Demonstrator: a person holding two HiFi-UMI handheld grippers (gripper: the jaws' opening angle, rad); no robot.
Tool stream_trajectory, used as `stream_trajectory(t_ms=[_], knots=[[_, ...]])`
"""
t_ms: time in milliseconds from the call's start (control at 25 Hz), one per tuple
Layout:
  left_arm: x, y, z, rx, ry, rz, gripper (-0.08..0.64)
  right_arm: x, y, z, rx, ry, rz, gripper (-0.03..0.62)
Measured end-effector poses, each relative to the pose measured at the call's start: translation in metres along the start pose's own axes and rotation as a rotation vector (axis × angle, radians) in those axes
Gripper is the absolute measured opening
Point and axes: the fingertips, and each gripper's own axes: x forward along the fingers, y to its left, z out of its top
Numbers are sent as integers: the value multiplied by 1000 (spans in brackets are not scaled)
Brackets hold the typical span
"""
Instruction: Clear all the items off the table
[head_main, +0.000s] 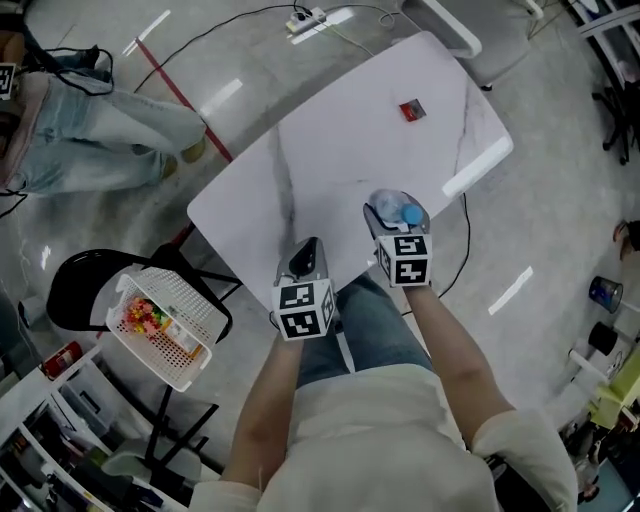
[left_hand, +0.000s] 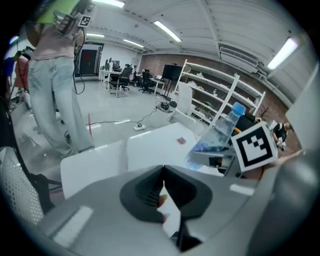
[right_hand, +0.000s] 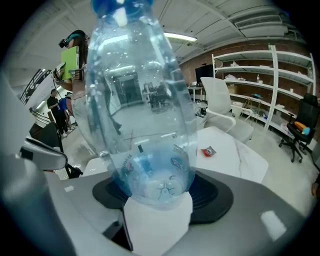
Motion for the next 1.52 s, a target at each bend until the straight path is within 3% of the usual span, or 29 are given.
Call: stream_trajectory(t_ms=[560, 920, 1520], knots=[[-72, 25, 15, -52, -74, 65, 9, -54, 71, 44, -97, -24, 126, 337], [-119, 59, 13, -120, -138, 150, 9, -75, 129, 70, -193, -54, 244, 337], [-193, 119, -21, -250, -208, 282, 9, -101, 233, 72, -343, -46, 408, 337]])
